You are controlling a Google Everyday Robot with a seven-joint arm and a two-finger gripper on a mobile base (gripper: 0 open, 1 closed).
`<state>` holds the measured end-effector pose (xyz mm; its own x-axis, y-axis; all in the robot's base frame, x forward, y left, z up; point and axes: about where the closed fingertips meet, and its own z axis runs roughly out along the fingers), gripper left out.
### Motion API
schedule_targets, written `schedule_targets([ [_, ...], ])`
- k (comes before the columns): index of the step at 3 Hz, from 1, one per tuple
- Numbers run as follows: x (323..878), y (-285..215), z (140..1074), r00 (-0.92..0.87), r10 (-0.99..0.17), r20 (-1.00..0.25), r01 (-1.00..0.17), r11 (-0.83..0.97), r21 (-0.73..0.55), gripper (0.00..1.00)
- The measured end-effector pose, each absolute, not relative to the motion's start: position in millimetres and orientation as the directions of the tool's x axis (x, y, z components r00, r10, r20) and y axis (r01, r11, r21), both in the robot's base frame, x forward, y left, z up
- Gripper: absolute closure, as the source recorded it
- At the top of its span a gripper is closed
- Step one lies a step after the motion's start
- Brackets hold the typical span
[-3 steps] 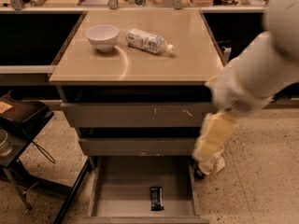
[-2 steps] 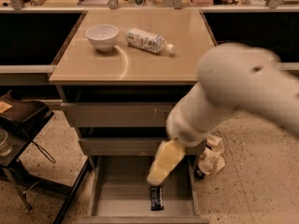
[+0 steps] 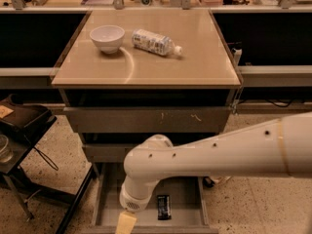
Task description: Pick rxbar blueberry from bottom drawer and place on counter
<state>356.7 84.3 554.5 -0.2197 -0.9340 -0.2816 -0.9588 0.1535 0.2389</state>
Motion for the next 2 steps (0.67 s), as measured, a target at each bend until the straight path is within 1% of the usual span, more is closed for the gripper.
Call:
schedule_targets([
  [1, 356, 114, 527, -0.187, -0.937, -0.294, -0.967, 0.123, 0.223, 0.00],
  [2, 364, 101, 512, -0.242, -0.925, -0.294, -0.960, 0.183, 0.213, 0.00],
])
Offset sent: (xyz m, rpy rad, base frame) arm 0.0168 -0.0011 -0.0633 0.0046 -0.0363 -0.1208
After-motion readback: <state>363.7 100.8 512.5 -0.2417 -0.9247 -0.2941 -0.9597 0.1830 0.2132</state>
